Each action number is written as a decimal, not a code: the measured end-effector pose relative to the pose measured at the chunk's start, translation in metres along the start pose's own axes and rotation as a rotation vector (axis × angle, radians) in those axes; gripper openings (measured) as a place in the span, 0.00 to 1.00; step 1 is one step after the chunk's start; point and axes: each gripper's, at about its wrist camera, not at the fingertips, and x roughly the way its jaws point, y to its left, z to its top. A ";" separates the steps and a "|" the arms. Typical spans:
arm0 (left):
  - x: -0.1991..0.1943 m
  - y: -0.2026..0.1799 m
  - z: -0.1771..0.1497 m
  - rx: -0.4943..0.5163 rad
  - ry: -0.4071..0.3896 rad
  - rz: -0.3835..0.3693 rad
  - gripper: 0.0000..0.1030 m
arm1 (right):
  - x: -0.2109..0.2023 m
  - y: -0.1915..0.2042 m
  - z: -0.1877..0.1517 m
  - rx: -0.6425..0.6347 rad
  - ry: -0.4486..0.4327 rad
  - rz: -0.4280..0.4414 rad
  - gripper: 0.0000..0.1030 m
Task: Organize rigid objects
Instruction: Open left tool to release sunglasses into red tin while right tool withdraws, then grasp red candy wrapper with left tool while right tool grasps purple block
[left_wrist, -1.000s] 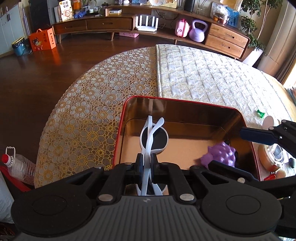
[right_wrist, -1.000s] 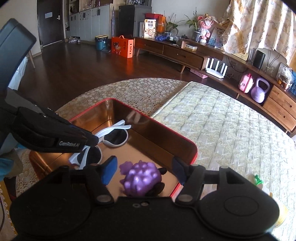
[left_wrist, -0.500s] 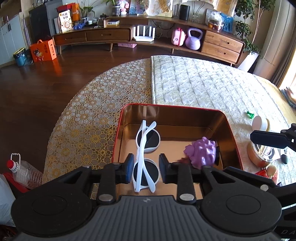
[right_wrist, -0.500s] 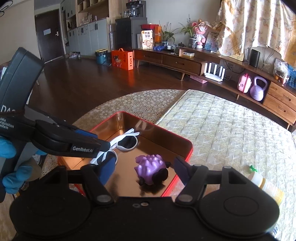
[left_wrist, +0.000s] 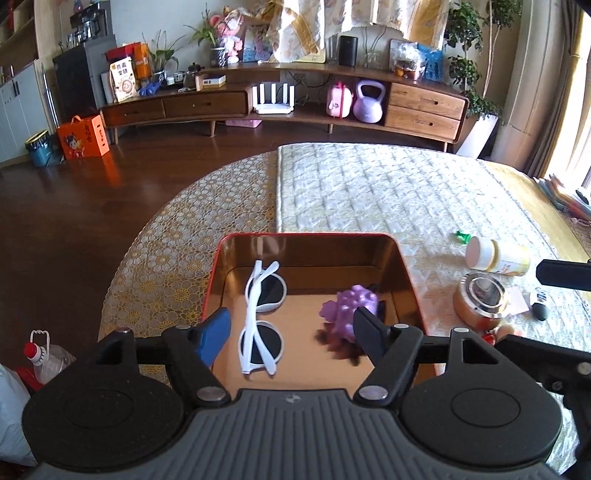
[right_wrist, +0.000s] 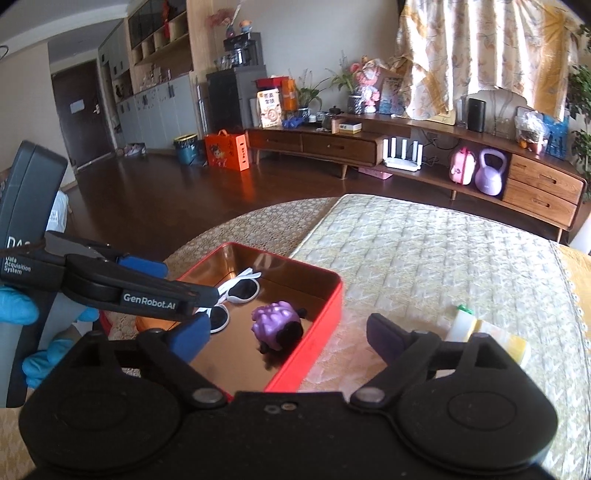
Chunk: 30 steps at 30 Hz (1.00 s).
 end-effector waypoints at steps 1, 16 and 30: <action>-0.003 -0.004 0.000 0.004 -0.005 -0.002 0.71 | -0.005 -0.003 -0.002 0.008 -0.008 -0.004 0.96; -0.021 -0.077 -0.011 0.079 -0.059 -0.089 0.82 | -0.064 -0.077 -0.050 0.126 -0.042 -0.149 1.00; 0.015 -0.154 -0.024 0.154 0.041 -0.131 0.82 | -0.041 -0.087 -0.099 0.025 0.079 -0.182 0.98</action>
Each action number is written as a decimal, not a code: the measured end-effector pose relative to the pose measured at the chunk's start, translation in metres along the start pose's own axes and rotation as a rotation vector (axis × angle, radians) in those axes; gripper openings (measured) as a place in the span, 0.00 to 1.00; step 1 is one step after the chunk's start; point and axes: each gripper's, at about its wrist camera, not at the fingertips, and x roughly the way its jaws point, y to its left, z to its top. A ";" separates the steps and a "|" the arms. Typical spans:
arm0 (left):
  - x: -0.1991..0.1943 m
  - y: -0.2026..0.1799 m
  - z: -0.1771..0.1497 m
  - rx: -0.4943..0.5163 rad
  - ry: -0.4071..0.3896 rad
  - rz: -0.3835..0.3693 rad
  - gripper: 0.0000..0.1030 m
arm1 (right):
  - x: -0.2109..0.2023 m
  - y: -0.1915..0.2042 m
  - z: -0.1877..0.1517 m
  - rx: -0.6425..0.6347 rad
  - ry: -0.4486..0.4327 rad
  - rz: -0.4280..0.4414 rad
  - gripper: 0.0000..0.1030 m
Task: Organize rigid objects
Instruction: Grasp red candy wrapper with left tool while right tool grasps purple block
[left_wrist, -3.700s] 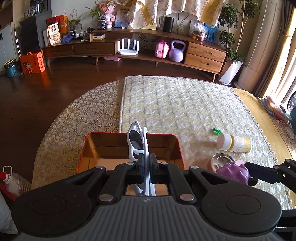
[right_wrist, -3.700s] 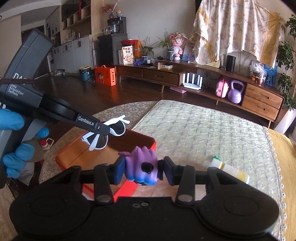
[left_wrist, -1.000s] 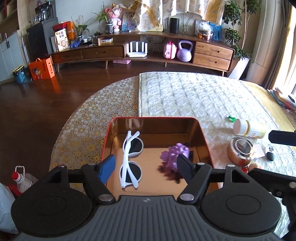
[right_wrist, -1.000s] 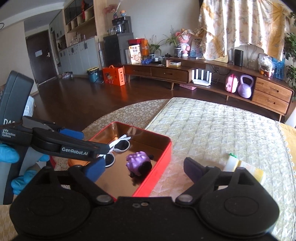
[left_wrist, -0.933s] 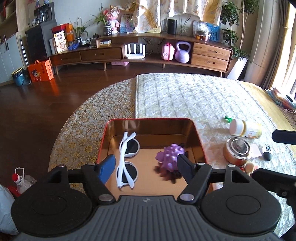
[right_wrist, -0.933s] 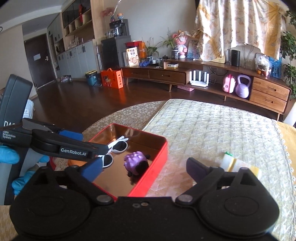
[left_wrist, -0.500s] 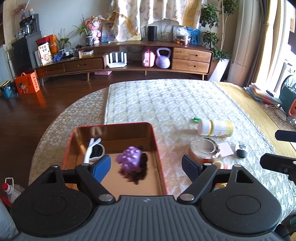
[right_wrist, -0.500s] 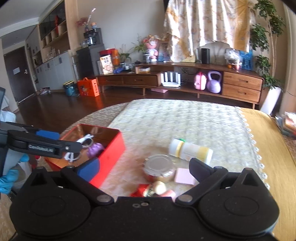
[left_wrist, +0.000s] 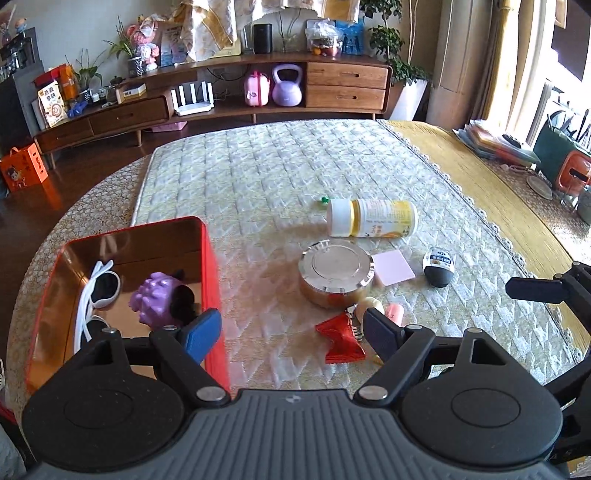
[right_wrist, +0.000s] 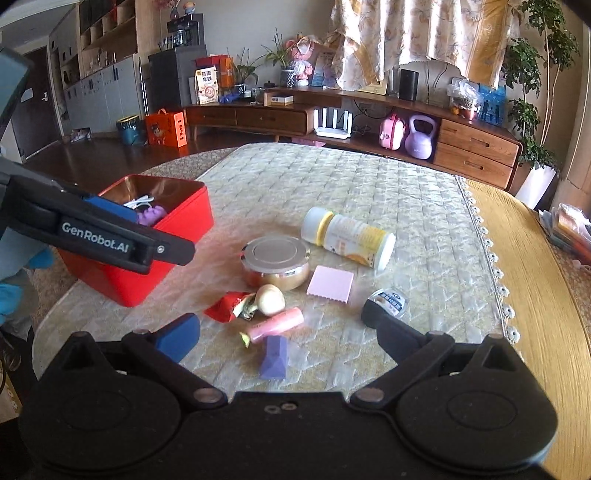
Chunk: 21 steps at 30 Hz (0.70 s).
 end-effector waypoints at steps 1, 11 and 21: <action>0.005 -0.003 -0.001 0.001 0.012 -0.003 0.82 | 0.002 -0.001 -0.002 -0.008 0.006 -0.005 0.97; 0.036 -0.029 -0.014 0.012 0.083 -0.011 0.82 | 0.017 -0.003 -0.016 -0.032 0.053 0.024 0.84; 0.056 -0.022 -0.014 -0.047 0.126 -0.021 0.73 | 0.029 -0.003 -0.017 -0.027 0.081 0.055 0.63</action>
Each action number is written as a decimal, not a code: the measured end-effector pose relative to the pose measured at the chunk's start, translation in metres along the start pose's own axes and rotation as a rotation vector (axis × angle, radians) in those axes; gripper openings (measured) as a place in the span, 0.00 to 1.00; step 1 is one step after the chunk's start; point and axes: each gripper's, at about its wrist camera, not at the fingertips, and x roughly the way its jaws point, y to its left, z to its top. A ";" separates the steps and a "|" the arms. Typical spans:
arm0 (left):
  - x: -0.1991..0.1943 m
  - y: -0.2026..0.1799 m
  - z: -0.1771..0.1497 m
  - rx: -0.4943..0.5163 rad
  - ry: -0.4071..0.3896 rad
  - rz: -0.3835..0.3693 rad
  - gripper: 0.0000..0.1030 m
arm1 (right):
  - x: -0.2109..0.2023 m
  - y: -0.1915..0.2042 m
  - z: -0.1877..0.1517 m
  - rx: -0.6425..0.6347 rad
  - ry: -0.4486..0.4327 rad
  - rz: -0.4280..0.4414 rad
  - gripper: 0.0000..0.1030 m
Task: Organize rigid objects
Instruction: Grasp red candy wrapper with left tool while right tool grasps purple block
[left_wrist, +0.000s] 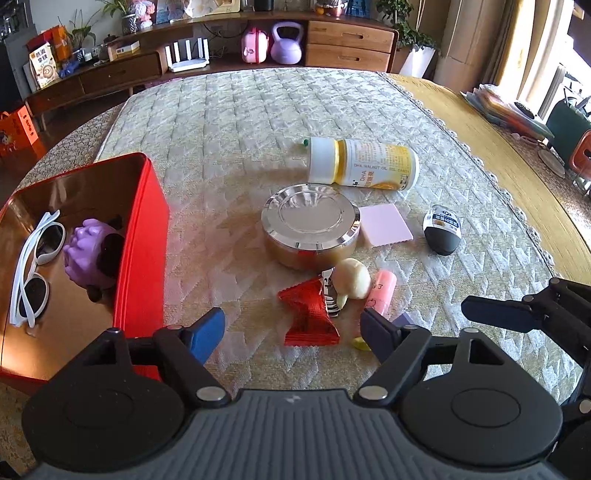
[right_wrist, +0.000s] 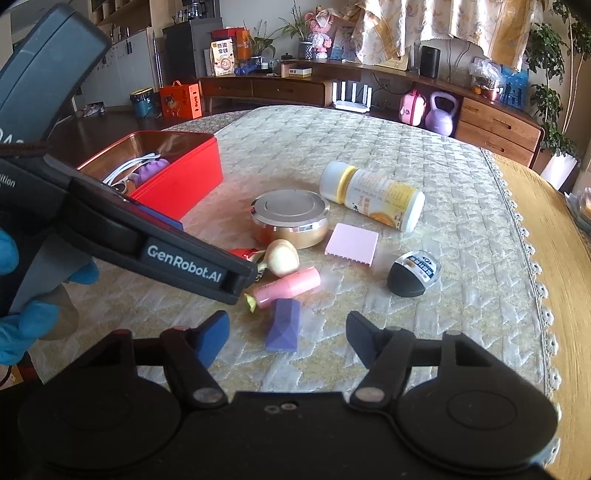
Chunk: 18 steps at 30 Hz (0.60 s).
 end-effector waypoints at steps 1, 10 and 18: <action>0.002 0.000 0.000 -0.002 0.008 -0.002 0.66 | 0.001 0.000 0.000 -0.003 0.003 0.003 0.60; 0.015 0.004 0.002 -0.031 0.039 -0.019 0.50 | 0.014 0.004 0.000 -0.009 0.027 -0.002 0.39; 0.017 0.003 0.005 -0.022 0.013 -0.032 0.34 | 0.021 0.002 0.002 0.013 0.039 -0.025 0.25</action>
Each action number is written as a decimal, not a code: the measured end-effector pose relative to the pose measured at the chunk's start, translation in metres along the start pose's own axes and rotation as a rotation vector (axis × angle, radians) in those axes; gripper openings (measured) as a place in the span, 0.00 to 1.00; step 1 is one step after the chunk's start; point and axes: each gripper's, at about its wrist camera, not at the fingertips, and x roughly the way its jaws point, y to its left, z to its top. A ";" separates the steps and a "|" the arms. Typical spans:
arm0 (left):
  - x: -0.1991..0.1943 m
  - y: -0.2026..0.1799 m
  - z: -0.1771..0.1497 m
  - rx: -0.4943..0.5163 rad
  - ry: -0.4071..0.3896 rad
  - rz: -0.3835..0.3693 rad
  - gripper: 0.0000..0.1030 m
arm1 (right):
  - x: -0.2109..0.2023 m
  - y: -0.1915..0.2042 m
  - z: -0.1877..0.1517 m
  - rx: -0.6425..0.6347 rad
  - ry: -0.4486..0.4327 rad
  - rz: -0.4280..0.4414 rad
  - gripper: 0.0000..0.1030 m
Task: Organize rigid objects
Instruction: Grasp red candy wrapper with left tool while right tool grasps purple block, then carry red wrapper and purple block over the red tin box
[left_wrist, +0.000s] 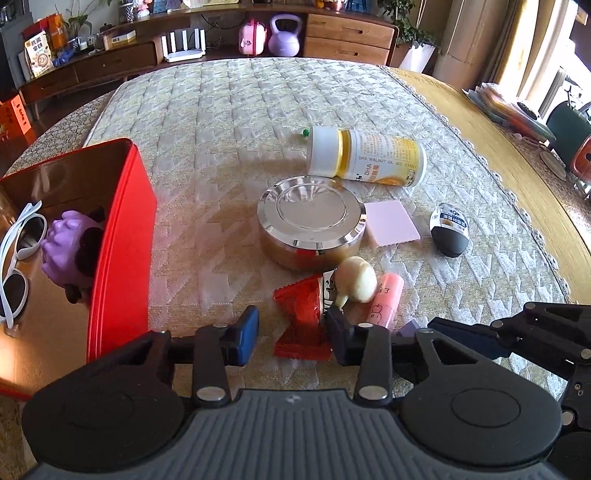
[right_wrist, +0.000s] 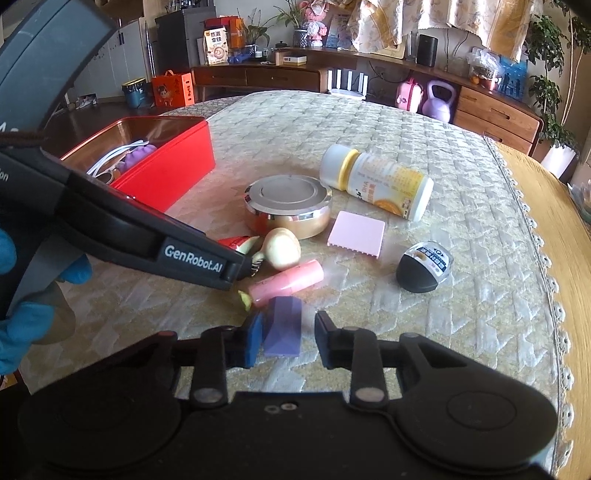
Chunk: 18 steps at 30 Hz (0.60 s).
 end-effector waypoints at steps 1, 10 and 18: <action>0.000 0.001 0.000 -0.003 -0.003 -0.009 0.30 | 0.001 0.000 0.000 0.003 0.003 -0.004 0.21; -0.003 0.003 -0.003 0.011 -0.033 0.004 0.18 | -0.001 -0.001 0.000 0.035 0.002 -0.011 0.19; -0.027 0.018 -0.001 -0.003 -0.052 -0.003 0.18 | -0.023 0.002 0.009 0.077 -0.035 -0.005 0.19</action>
